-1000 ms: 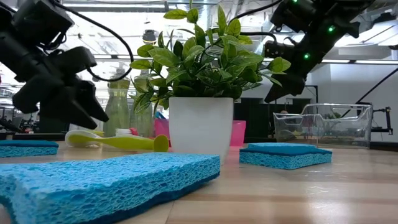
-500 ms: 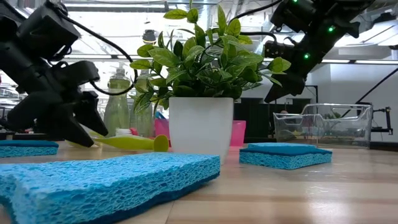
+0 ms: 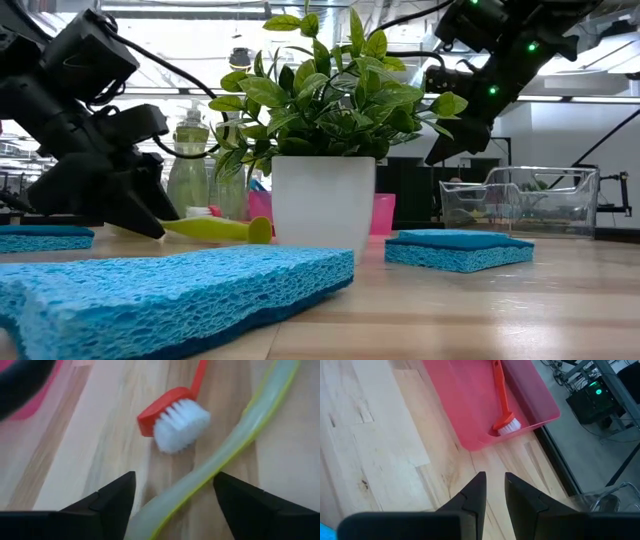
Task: Pick & Place Kitchen Sink Supplies
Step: Put the yellow dish brush into the red bin
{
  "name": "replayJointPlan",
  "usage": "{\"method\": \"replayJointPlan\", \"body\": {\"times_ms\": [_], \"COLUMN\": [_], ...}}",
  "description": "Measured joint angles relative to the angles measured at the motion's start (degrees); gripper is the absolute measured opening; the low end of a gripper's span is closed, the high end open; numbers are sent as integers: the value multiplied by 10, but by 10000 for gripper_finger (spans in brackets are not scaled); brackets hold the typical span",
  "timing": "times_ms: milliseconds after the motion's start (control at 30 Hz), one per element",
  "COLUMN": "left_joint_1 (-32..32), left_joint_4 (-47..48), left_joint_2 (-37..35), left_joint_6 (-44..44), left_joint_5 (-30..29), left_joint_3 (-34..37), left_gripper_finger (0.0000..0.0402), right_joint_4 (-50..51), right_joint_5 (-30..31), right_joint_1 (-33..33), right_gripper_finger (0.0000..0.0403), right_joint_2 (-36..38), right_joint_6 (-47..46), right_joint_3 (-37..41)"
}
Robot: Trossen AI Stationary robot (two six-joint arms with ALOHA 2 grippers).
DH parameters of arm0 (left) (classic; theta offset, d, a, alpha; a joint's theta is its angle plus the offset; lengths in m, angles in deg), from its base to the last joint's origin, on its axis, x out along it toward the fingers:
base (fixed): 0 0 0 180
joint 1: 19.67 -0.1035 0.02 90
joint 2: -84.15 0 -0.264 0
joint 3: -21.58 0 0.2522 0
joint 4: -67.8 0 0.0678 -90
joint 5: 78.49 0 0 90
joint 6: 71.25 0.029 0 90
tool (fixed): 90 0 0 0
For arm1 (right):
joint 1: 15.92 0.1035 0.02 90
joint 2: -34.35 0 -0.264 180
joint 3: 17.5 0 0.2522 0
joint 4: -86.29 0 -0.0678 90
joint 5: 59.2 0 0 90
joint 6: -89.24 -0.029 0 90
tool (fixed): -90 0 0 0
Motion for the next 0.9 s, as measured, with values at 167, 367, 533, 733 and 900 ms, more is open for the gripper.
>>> {"method": "replayJointPlan", "body": {"times_ms": [167,367,533,733,900], "left_joint_1": [0,0,0,0,0], "left_joint_4": [-2,-2,-2,-3,-4], "left_joint_2": [0,0,0,0,-1], "left_joint_6": [1,0,3,4,4], "left_joint_5": [12,13,13,31,37], "left_joint_3": [0,0,0,0,0], "left_gripper_finger": [216,150,100,52,49], "right_joint_4": [0,0,0,0,0], "right_joint_5": [0,0,0,0,0], "right_joint_1": [0,0,0,0,0], "right_gripper_finger": [63,63,63,63,63], "right_joint_2": [0,0,0,0,0], "right_joint_6": [0,0,-3,-5,-5], "right_joint_3": [0,0,0,0,0]}}
